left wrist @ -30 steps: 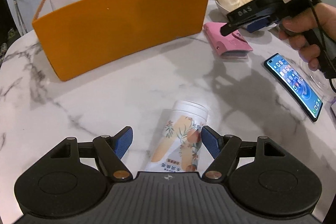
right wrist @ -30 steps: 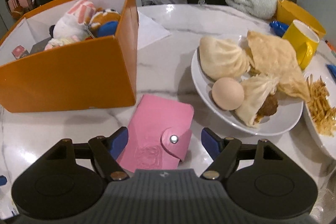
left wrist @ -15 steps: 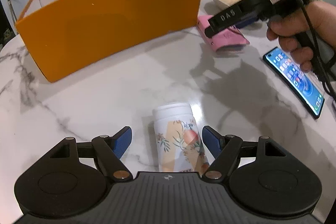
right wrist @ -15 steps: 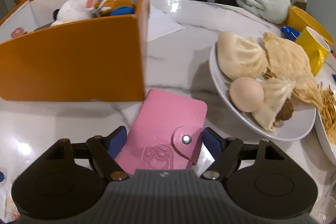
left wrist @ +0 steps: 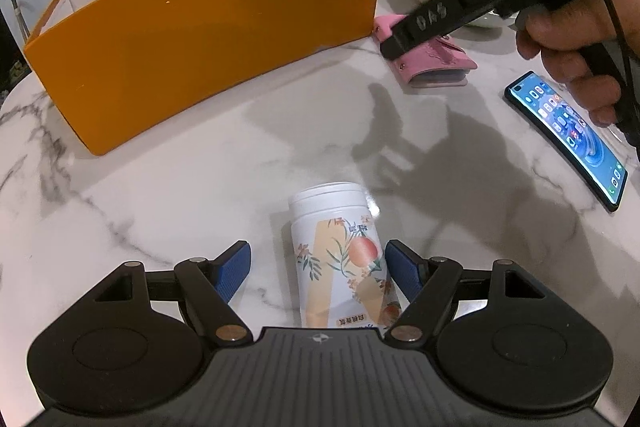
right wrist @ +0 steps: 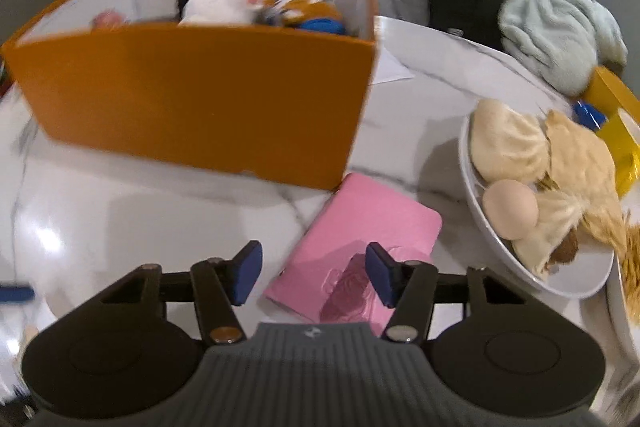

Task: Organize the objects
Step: 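Grasp the white lotion bottle with the left tool while the right tool grasps the pink wallet, then lift the lotion bottle and pink wallet and carry them toward the orange box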

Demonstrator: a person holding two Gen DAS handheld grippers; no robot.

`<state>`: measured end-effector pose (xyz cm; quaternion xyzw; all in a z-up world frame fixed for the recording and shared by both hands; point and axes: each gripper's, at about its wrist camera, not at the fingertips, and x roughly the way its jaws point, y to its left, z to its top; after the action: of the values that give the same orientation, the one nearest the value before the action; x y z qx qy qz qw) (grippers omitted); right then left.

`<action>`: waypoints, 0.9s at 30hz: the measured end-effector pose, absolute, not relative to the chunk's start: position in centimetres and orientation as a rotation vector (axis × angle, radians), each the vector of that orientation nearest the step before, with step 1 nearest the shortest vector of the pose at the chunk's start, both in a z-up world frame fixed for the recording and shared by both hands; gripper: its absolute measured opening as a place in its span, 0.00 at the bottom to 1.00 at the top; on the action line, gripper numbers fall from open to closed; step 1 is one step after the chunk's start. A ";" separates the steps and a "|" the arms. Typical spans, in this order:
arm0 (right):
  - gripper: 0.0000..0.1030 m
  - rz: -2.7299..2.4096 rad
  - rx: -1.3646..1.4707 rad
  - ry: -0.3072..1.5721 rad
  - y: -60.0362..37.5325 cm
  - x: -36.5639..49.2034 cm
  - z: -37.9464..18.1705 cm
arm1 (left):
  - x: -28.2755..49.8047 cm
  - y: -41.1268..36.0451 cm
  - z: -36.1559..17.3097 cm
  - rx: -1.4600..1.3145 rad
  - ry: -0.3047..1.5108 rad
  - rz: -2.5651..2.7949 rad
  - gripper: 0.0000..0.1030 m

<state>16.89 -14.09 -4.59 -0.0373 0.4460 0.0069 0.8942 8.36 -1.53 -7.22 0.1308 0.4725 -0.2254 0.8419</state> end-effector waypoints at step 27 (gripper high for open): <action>0.86 -0.144 0.065 0.984 -16.3 18.9 -7.5 | 8.4 -1.3 -7.4 0.277 0.998 -0.461 0.87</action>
<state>18.86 -16.32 -7.51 0.0314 0.4721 -0.0693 0.8783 8.35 -1.32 -7.38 0.1314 0.4725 -0.2182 0.8437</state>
